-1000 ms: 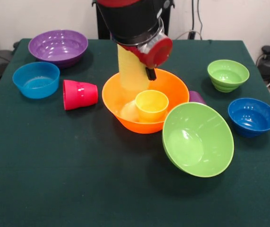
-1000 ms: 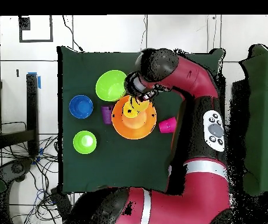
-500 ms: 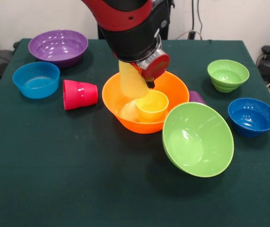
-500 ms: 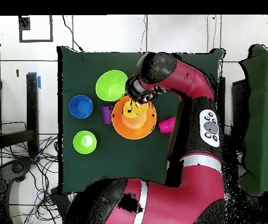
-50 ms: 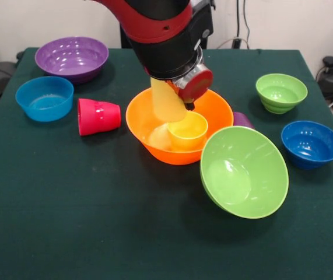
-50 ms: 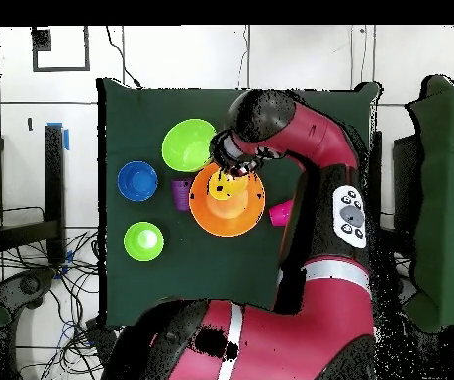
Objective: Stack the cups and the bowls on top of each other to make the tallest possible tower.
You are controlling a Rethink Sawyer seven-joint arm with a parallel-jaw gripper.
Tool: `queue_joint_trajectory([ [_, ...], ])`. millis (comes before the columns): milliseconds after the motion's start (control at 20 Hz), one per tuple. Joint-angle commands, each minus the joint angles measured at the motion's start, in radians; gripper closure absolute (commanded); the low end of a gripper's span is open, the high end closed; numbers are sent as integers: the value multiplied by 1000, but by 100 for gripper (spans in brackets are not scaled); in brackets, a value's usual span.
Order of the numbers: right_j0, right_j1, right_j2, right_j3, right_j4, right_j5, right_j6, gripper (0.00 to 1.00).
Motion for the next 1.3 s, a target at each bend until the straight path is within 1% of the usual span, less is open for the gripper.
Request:
queue_joint_trajectory([
  [50,42,-25,22,-14,28,107,196,100],
  [400,53,-100,-9,80,56,98,185,100],
  [700,65,-144,-39,179,75,28,165,100],
  [850,69,-139,-43,214,81,-27,159,100],
  [1050,76,-118,-41,223,89,-72,161,100],
  [1300,83,-108,-47,226,95,-95,159,100],
])
